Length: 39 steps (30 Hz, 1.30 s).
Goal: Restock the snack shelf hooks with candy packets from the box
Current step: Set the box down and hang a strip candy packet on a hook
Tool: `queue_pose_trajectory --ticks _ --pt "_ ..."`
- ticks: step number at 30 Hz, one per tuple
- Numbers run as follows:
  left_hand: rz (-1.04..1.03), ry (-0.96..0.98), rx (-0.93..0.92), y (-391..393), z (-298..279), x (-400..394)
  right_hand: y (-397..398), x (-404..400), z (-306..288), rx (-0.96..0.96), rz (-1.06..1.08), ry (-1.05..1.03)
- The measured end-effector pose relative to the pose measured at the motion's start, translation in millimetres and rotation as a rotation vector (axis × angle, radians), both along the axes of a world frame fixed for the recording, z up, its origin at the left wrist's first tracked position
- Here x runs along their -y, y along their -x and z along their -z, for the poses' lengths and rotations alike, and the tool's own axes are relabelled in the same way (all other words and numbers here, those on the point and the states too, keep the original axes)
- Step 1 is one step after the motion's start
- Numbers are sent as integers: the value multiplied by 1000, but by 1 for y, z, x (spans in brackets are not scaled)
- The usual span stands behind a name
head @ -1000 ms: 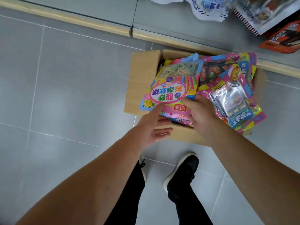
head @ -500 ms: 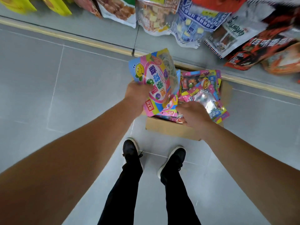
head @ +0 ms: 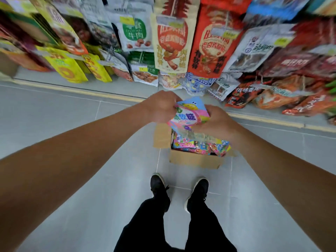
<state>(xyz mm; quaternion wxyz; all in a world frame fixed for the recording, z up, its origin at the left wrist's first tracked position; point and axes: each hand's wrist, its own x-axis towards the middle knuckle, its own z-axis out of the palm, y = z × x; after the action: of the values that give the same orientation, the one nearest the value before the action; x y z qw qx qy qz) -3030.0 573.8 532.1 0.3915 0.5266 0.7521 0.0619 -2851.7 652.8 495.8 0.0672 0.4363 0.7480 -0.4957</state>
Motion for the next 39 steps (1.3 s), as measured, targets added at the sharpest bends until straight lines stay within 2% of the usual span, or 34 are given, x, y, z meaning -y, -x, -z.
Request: queue_pose_trajectory --ticks 4,7,9,12,15,17,19,27,33,39 --pt "185 -165 -82 -7 -62 5 -20 31 -49 -131 214 -57" --pt "203 -316 -165 -19 -106 8 -41 44 -87 -234 372 -90" --pt "166 -364 -124 -23 -130 6 -58 48 -106 -266 424 -73" --pt "-55 -423 43 -29 -165 2 -82 45 -132 -316 505 -89" --pt "-306 -437 484 -50 -185 1 -105 37 -156 -473 563 -13" --pt "-376 -412 701 -76 -190 2 -125 31 -174 -611 556 22" --pt "-391 -398 782 -98 -187 3 -141 21 -186 -696 561 36" --pt "-297 -579 852 -247 -214 -35 -278 -28 -242 -908 610 22" --pt "-410 -703 859 -356 -235 -76 -372 -75 -270 -924 611 -91" --pt "-378 -680 864 -418 -262 -122 -432 -113 -292 -895 645 -210"
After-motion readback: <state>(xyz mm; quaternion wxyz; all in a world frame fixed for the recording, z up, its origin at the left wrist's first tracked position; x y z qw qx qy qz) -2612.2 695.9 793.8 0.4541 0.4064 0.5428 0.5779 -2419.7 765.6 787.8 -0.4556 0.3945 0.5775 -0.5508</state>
